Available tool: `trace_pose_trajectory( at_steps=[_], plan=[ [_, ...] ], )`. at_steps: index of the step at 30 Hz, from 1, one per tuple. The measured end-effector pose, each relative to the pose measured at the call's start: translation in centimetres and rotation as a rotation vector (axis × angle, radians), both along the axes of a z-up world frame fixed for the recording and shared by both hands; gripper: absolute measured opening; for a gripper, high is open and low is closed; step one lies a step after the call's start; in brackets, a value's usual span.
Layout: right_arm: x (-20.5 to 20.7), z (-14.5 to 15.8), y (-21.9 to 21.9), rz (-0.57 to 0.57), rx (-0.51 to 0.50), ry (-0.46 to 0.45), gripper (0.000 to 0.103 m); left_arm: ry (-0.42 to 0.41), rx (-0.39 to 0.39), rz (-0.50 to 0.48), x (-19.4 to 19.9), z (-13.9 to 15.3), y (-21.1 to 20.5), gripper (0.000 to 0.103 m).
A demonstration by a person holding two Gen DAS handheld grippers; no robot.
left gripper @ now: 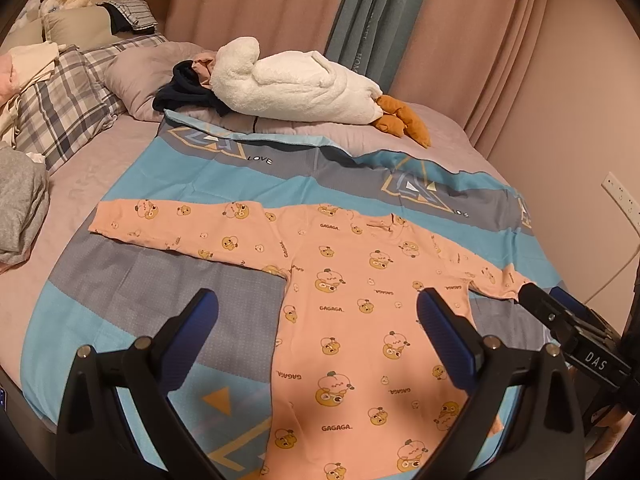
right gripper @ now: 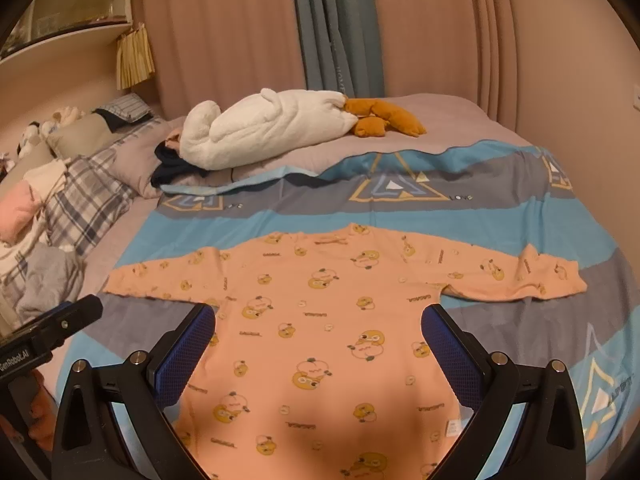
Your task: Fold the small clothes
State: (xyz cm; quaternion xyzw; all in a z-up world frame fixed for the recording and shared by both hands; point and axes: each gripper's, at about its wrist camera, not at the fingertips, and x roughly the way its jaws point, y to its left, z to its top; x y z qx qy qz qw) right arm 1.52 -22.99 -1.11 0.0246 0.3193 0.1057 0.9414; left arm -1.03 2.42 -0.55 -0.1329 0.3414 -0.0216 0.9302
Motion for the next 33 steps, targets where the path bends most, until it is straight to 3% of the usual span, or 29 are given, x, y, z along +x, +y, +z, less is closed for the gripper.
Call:
trace_pose_trajectory(
  at_steps=[26, 33],
  plan=[
    [0.6, -0.3, -1.1, 0.003, 0.090, 0.029, 0.103, 0.018, -0.002, -0.019, 1.2, -0.4, -1.2, 0.097],
    [2.6, -0.1, -3.9, -0.040, 0.159, 0.049, 0.091, 0.050, -0.001, -0.039, 2.8, -1.7, -1.9, 0.097]
  ],
)
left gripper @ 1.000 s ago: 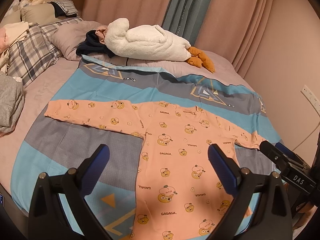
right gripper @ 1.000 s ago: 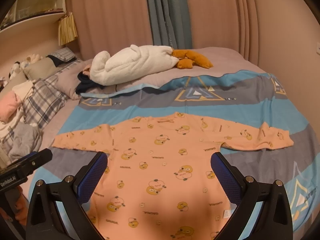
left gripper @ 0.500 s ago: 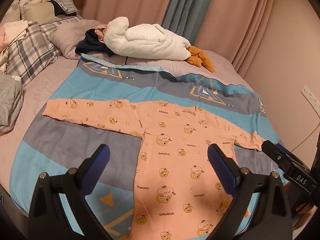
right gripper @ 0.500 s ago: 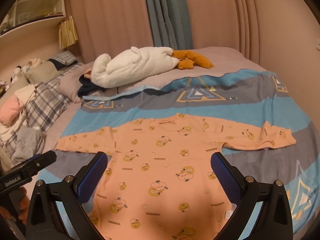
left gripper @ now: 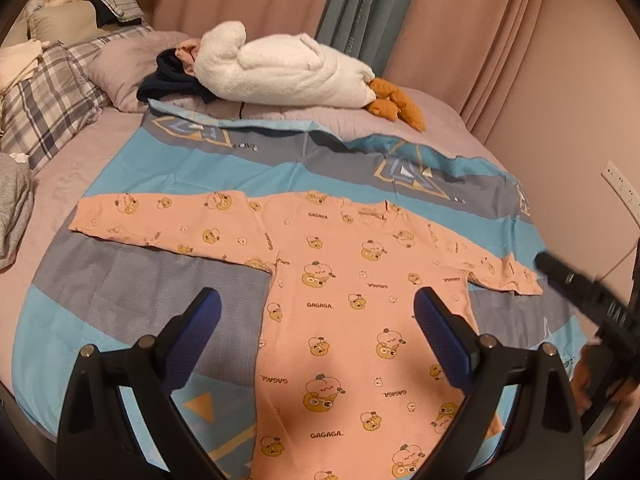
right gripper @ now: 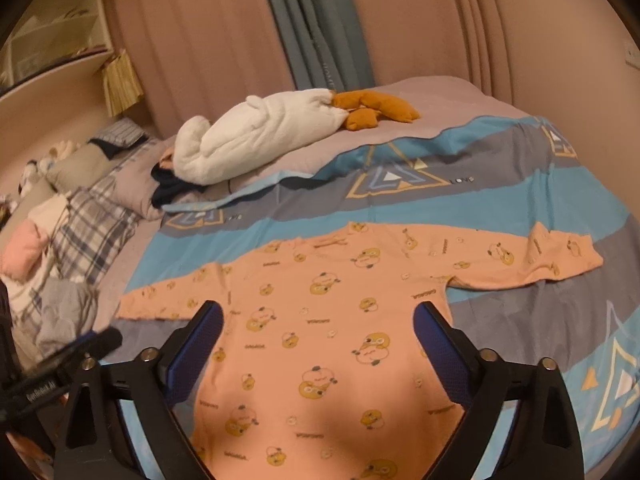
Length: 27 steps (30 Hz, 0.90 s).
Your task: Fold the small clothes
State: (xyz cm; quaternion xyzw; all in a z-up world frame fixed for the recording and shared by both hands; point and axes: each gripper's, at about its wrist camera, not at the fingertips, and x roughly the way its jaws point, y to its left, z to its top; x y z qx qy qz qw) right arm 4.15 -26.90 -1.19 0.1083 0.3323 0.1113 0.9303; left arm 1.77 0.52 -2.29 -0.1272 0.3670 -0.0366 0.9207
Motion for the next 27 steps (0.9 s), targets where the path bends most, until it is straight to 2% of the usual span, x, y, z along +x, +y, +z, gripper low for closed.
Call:
trace_pose_trajectory(
  at_steps=[7, 9, 14, 20, 27],
  plan=[
    [4.7, -0.7, -6.9, -0.133, 0.131, 0.083, 0.060, 0.083, -0.001, -0.021, 3.3, -3.1, -0.9, 0.093],
    [6.1, -1.2, -9.5, -0.186, 0.177, 0.112, 0.054, 0.104, -0.001, -0.025, 4.3, -4.1, -1.1, 0.091],
    [8.1, -2.4, -14.5, -0.348, 0.158, 0.142, 0.053, 0.172, -0.035, -0.025, 6.5, -7.1, -1.5, 0.085],
    [9.6, -6.0, -22.2, -0.553, 0.219, 0.229, 0.053, 0.250, -0.049, -0.013, 7.6, -9.9, -1.9, 0.080],
    [10.5, -11.0, -28.6, -0.732, 0.282, 0.333, 0.042, 0.280, -0.042, -0.002, 7.6, -11.5, -2.1, 0.078]
  ],
)
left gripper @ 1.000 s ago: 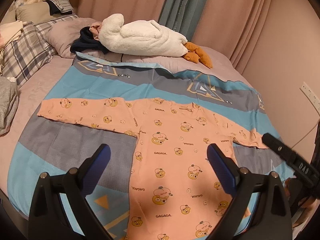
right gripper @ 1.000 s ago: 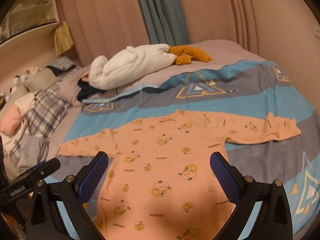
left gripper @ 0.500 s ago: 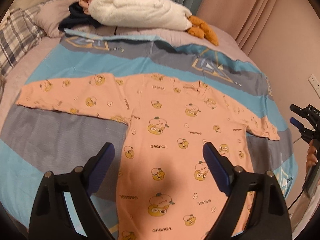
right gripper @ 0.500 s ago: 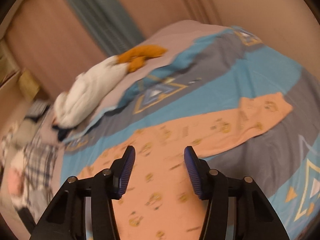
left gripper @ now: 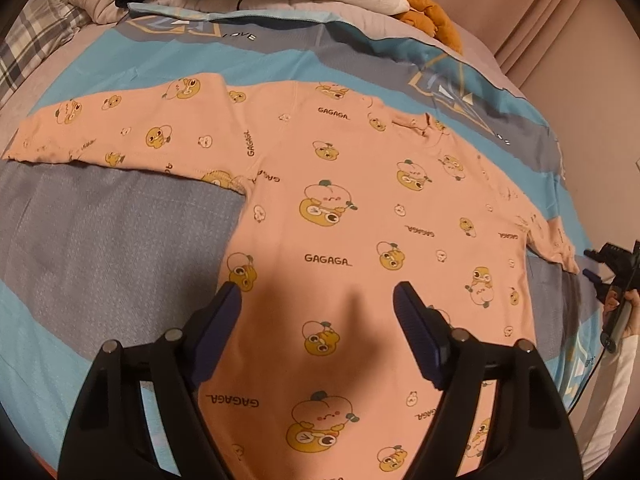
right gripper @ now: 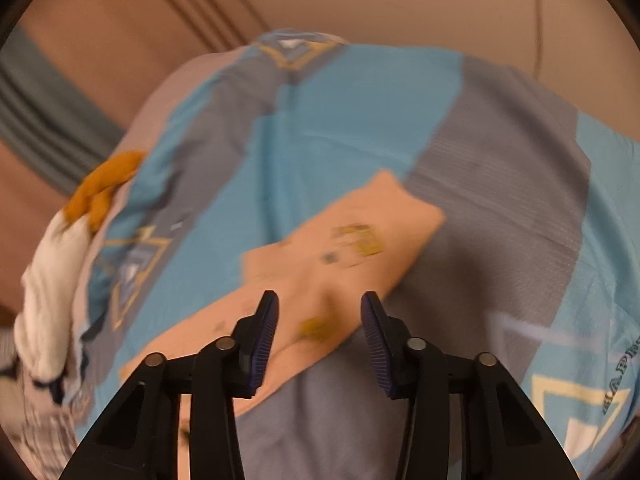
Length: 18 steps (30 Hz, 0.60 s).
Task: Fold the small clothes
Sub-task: 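Grasp the cuff of one romper sleeve with the right gripper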
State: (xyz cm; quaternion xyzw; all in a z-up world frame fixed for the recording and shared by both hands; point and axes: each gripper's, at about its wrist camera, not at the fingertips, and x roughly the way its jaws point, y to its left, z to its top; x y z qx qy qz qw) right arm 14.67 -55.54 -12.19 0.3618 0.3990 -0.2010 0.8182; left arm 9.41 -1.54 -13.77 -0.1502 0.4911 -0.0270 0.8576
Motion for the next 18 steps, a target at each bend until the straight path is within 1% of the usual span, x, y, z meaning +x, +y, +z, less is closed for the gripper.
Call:
trace_pose_trajectory(
  at_steps=[3, 4, 6, 9, 14, 15, 16, 17, 18],
  plan=[
    [0.2, -1.8, -2.1, -0.054, 0.069, 0.002, 0.041, -0.006, 0.004, 0.014, -0.1, 0.0, 0.2, 0.078],
    [0.1, -2.3, -2.7, -0.066, 0.099, -0.001, 0.039, -0.011, 0.004, 0.021, -0.2, 0.1, 0.3, 0.078],
    [-0.3, -3.0, -3.6, -0.111, 0.133, -0.010, 0.038, -0.016, 0.001, 0.033, -0.3, 0.1, 0.5, 0.078],
    [-0.3, -3.5, -4.9, -0.160, 0.137, -0.028, 0.038, -0.003, -0.002, 0.032, -0.1, 0.0, 0.6, 0.078],
    [-0.4, -4.4, -6.2, -0.164, 0.185, -0.095, 0.036, -0.028, -0.008, 0.035, -0.1, 0.2, 0.4, 0.078],
    [-0.4, -4.5, -6.5, -0.167, 0.190, -0.107, 0.033, -0.028, -0.015, 0.032, 0.0, 0.2, 0.4, 0.078],
    [-0.2, -4.6, -6.7, -0.169, 0.189, -0.109, 0.024, -0.026, -0.020, 0.033, 0.0, 0.3, 0.4, 0.078],
    [0.1, -4.7, -6.9, -0.164, 0.176, -0.090, 0.018, -0.027, -0.023, 0.033, 0.0, 0.3, 0.4, 0.078],
    [0.3, -4.7, -7.0, -0.157, 0.161, -0.074, 0.009, -0.030, -0.025, 0.033, 0.0, 0.4, 0.4, 0.078]
  ],
)
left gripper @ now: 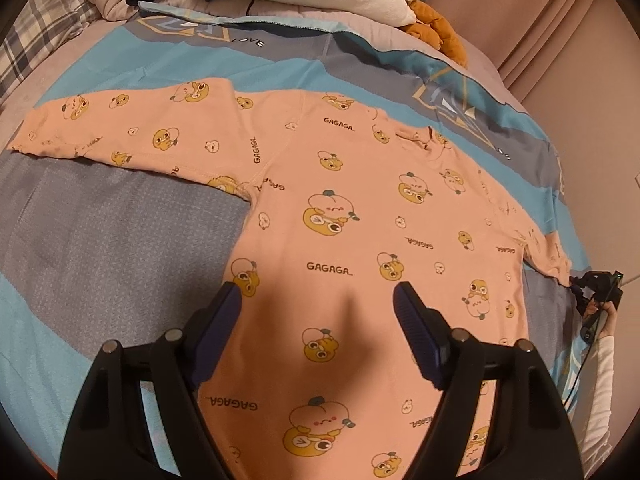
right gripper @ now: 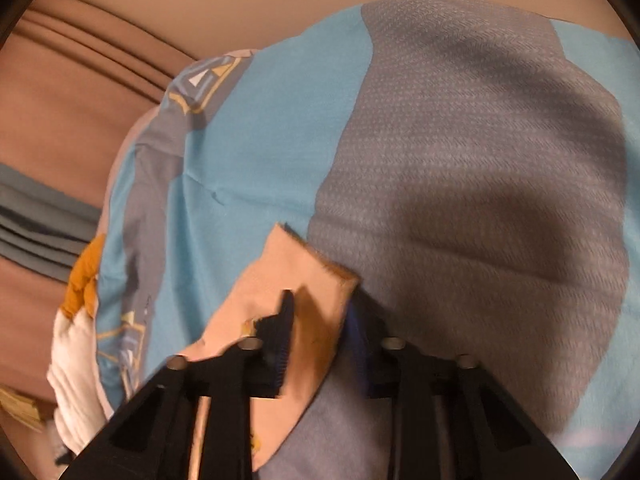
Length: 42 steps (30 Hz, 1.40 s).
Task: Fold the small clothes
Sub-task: 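Grasp the cuff of one romper sleeve with the right gripper, then lift the sleeve and fold it across the romper body, then open the right gripper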
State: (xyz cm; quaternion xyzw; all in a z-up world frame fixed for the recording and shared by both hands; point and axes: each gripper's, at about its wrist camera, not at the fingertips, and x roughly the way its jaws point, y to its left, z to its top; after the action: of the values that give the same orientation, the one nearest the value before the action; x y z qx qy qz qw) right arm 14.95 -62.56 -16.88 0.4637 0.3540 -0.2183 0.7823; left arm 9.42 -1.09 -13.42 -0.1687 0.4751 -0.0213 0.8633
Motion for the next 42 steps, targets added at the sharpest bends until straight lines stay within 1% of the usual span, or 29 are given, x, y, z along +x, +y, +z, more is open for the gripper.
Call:
trace_pose_trajectory(
  at_steps=[2, 4, 7, 11, 12, 18, 21, 24, 31, 33, 37, 42],
  plan=[
    [0.1, 0.3, 0.2, 0.013, -0.020, 0.008, 0.008, -0.005, 0.008, -0.005, 0.1, 0.2, 0.0, 0.078],
    [0.0, 1.7, 0.4, 0.018, -0.082, 0.006, 0.006, -0.014, 0.026, -0.007, 0.3, 0.7, -0.1, 0.078],
    [-0.3, 5.0, 1.0, 0.028, -0.186, -0.016, 0.006, -0.034, 0.040, -0.007, 0.5, 1.4, 0.0, 0.078],
    [0.2, 9.8, 3.0, 0.085, -0.300, -0.073, 0.006, -0.052, 0.045, -0.004, 0.6, 2.3, 0.2, 0.078],
    [0.3, 11.6, 3.9, 0.109, -0.339, -0.099, 0.006, -0.052, 0.047, 0.001, 0.5, 2.5, 0.3, 0.078],
    [1.8, 18.4, 9.4, 0.247, -0.448, -0.244, 0.006, -0.063, 0.053, 0.027, 0.0, 3.5, 1.1, 0.078],
    [2.6, 20.6, 12.8, 0.325, -0.497, -0.286, 0.006, -0.066, 0.052, 0.038, -0.2, 3.9, 1.5, 0.078],
    [3.1, 22.1, 16.3, 0.409, -0.547, -0.316, 0.006, -0.067, 0.060, 0.045, -0.5, 4.1, 1.9, 0.078],
    [3.8, 23.4, 22.3, 0.583, -0.550, -0.380, 0.006, -0.081, 0.061, 0.067, -1.3, 4.7, 2.8, 0.078],
    [3.7, 23.7, 24.2, 0.631, -0.574, -0.391, 0.006, -0.083, 0.054, 0.077, -1.4, 4.8, 3.2, 0.078],
    [3.4, 23.3, 27.7, 0.724, -0.638, -0.399, 0.006, -0.084, 0.056, 0.093, -1.6, 5.0, 3.8, 0.078],
    [3.4, 22.2, 30.8, 0.814, -0.639, -0.397, 0.006, -0.087, 0.055, 0.109, -1.9, 5.2, 4.4, 0.078]
  ],
)
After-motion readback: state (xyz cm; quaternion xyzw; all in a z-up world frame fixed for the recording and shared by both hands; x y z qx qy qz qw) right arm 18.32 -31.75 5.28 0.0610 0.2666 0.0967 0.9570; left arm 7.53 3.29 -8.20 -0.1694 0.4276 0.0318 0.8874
